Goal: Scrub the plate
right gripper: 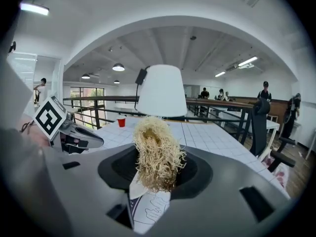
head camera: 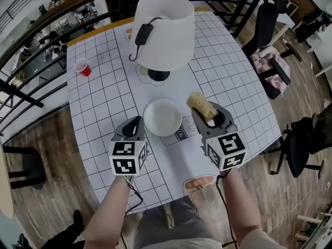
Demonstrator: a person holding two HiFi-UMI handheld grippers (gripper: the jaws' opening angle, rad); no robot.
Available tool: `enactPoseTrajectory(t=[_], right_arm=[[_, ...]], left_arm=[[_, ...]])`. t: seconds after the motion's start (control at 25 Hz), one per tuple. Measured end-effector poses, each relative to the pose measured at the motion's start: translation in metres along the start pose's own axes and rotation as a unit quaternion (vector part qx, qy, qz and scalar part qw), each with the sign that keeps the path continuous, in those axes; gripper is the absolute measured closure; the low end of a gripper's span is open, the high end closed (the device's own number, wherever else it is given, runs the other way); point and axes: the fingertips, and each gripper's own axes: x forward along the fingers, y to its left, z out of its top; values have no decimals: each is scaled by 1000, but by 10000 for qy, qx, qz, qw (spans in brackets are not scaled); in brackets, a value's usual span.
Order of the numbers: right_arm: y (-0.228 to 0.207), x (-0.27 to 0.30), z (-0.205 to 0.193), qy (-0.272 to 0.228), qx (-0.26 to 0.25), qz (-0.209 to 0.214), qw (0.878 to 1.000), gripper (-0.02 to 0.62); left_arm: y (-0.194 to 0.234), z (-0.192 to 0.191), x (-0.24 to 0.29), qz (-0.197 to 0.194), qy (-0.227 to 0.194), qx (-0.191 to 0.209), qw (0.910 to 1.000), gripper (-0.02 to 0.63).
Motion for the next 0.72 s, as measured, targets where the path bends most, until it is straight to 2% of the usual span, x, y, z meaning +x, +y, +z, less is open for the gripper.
enactPoseTrajectory(t=[0.12, 0.32, 0.48, 0.72], right_arm=[[6, -27, 43, -377, -172, -59, 9991, 423], [12, -74, 106, -917, -396, -190, 9948, 424], [21, -111, 144, -1223, -449, -257, 9911, 424], [50, -171, 195, -1591, -587, -241, 9852, 425]], left_arm=[[-3, 34, -26, 0, -433, 76, 9990, 592], [-7, 86, -83, 259, -988, 176, 9946, 592], [-20, 121, -129, 130, -1383, 184, 9901, 592], [-43, 167, -201, -178, -1909, 583, 9797, 592]])
